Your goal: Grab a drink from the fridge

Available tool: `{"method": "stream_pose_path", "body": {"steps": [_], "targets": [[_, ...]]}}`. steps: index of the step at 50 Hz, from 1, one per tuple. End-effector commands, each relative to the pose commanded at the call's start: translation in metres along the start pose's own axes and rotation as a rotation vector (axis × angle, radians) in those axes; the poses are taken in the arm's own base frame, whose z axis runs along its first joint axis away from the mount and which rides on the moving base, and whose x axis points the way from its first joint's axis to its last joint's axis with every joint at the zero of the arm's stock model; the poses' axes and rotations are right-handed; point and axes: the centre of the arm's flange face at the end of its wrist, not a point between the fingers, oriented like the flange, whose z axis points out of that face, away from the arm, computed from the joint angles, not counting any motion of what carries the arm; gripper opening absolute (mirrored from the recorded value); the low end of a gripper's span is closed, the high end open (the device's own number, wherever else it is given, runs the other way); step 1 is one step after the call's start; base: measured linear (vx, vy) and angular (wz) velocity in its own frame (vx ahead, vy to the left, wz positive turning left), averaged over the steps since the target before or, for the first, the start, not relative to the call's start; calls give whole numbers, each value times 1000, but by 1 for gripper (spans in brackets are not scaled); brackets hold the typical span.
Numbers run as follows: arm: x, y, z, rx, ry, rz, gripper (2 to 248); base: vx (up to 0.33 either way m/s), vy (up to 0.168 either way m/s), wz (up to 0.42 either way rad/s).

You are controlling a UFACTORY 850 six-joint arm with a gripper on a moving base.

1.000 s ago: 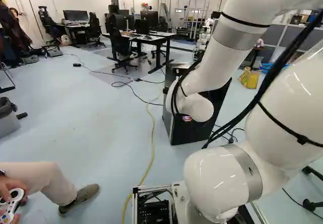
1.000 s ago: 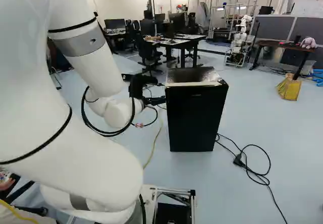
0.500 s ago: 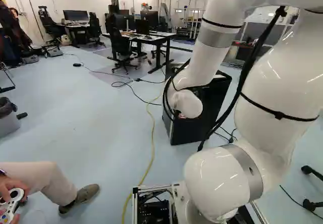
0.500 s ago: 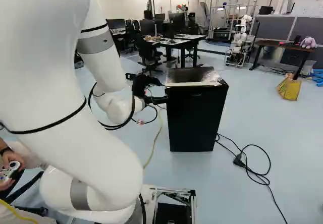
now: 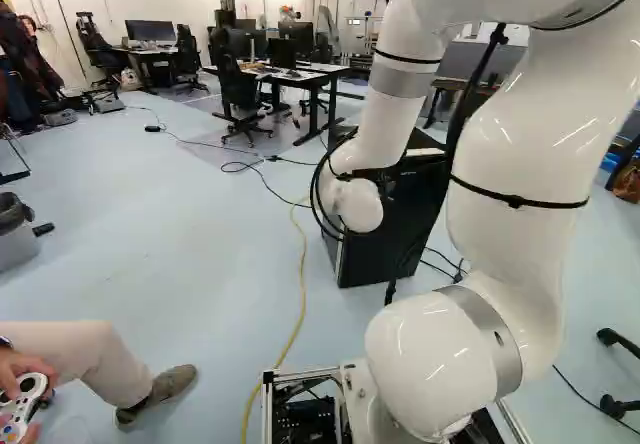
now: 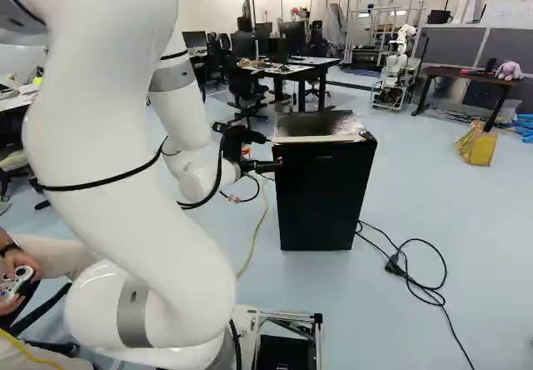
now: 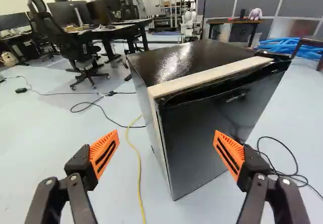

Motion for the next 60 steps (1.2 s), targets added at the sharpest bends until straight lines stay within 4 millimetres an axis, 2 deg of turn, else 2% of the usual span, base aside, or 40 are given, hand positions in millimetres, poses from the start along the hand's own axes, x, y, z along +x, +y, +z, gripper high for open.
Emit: {"method": "stream_pose_path", "body": {"steps": [34,60], "targets": [[-22,-10,30,-172,69,25,247,0,0,0],[-24,-21,35,-194,90,32,247,0,0,0]]}}
